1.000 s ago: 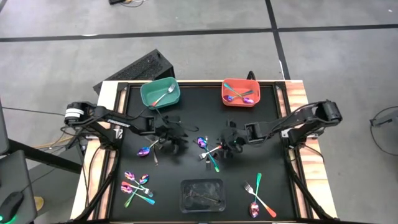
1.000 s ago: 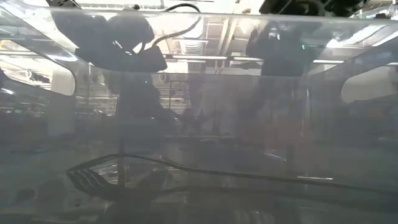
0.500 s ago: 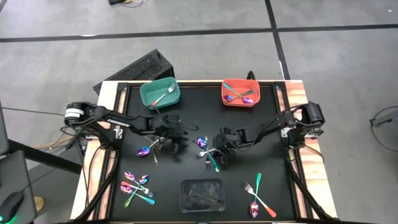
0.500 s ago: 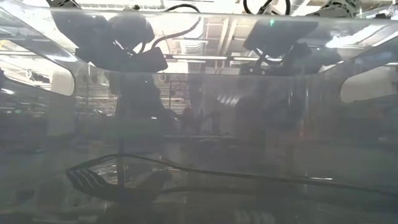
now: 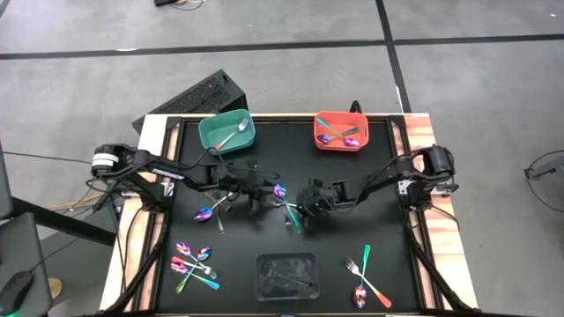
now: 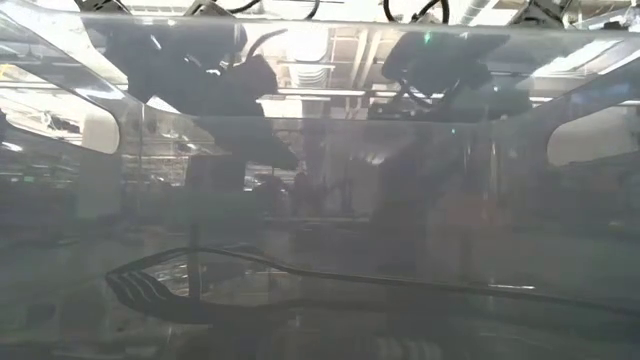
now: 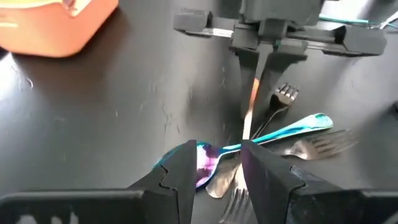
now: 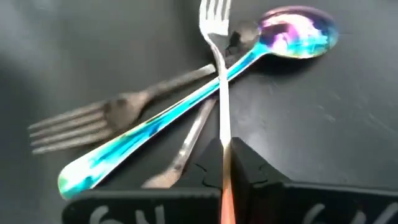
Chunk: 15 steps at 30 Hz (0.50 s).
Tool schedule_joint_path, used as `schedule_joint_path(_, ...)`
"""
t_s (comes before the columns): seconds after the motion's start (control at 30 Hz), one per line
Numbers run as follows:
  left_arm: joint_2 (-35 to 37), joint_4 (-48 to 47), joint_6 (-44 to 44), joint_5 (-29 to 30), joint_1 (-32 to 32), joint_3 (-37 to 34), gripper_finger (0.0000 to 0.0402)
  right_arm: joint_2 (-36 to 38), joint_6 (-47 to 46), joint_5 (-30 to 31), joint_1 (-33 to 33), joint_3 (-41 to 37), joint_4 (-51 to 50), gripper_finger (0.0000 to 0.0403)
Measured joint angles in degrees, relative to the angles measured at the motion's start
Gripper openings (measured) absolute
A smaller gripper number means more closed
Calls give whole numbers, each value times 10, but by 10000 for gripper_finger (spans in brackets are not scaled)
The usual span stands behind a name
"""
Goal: Sort silverware by color (type)
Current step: Put the orange fork into the green bin
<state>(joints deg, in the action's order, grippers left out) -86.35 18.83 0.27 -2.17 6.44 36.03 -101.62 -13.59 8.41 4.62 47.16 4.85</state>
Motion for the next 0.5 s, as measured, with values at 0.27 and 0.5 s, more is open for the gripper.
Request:
schedule_joint_path(0.27,0,46,47,-28,0,0,130,67,-1,112,13,7,-7,5)
schedule_joint_path(0.5,0,104,60,-18,-5,0,146,86,-47,217,5,8,29,5)
